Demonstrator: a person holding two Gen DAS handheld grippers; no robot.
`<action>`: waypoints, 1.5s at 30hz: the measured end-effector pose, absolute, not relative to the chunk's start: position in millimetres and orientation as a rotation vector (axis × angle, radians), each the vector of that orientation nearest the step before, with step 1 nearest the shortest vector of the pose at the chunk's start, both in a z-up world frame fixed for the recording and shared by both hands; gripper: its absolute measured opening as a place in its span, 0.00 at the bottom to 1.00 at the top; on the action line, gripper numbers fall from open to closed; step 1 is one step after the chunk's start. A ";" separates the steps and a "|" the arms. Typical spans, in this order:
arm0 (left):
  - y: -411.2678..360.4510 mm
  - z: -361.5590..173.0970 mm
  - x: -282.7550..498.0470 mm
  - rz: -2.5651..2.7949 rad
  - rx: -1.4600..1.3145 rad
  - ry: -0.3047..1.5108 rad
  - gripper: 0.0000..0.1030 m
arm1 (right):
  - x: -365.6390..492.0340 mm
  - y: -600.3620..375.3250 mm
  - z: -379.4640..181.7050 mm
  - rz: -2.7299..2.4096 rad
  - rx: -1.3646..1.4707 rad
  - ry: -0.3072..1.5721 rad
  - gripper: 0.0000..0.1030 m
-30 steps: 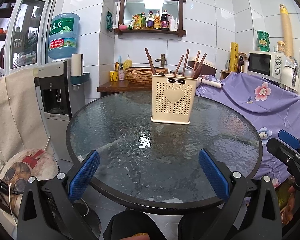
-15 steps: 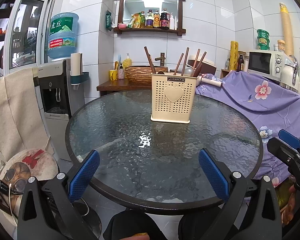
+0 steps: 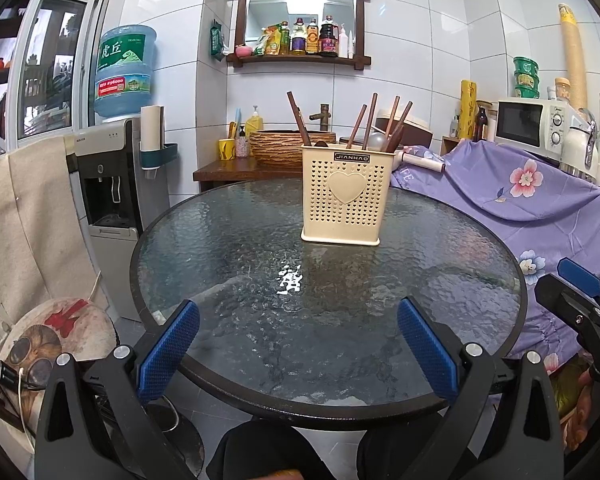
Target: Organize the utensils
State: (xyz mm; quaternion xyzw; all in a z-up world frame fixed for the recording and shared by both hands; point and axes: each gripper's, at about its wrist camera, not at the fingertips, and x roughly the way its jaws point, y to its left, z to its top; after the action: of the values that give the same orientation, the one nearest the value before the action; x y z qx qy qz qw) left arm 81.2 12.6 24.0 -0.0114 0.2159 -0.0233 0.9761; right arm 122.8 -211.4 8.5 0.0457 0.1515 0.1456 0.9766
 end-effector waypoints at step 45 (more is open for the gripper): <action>15.1 25.4 80.3 -0.046 -0.024 0.432 0.94 | 117.0 -203.5 10.7 0.305 0.089 0.309 0.95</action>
State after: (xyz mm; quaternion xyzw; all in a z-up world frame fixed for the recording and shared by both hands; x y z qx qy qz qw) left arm 80.3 15.1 25.4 -0.0117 0.2145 -0.0227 0.9764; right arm 117.0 -203.5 10.7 0.0442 0.1531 0.1511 0.9756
